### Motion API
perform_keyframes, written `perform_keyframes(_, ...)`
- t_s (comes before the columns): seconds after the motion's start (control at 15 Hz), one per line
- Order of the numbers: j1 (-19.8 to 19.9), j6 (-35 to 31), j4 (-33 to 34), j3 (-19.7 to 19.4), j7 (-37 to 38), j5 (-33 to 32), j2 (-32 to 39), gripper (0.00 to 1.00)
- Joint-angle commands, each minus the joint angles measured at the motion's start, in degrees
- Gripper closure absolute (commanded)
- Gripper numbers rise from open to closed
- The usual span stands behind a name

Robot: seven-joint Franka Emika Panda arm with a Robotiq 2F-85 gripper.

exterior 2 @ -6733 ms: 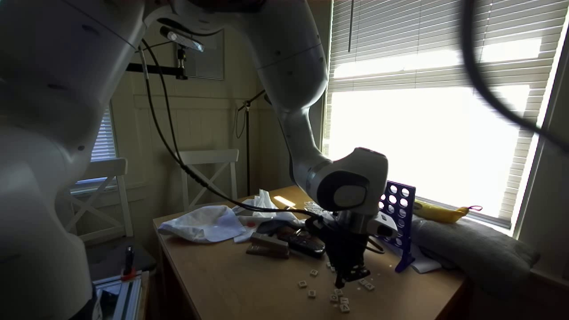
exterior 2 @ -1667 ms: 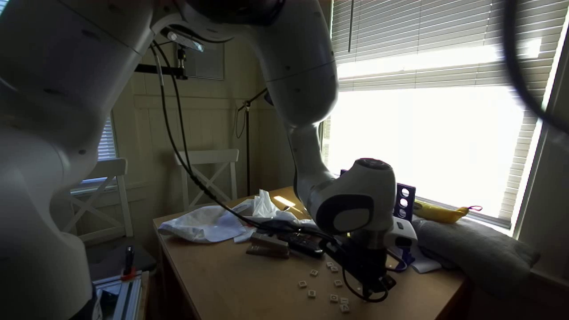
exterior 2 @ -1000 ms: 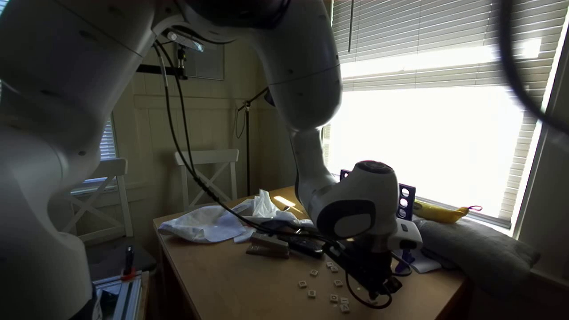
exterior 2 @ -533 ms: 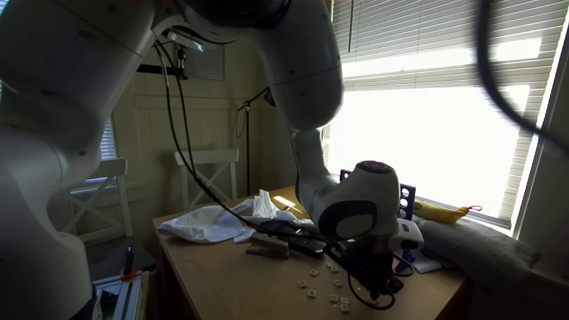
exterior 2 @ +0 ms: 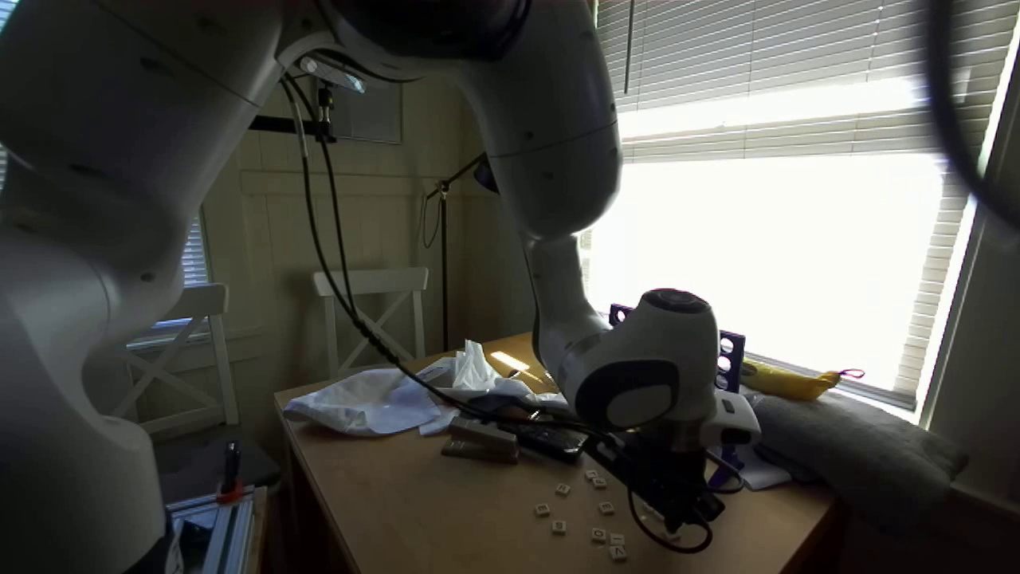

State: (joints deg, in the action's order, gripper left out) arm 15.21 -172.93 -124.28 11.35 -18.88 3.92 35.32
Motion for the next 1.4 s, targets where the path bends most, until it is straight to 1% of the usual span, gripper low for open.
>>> perform_keyframes(0.0, 2.0, -0.8, 1.8, 1.8, -0.9, -1.7, 2.1, 1.0)
perform_keyframes(0.8, 2.2, -0.5, 3.2, 2.5, -1.5, -2.3, 3.1, 1.0)
perform_keyframes(1.33, 2.6, 0.1, 3.0, 2.9, -1.6, -2.5, 2.8, 1.0)
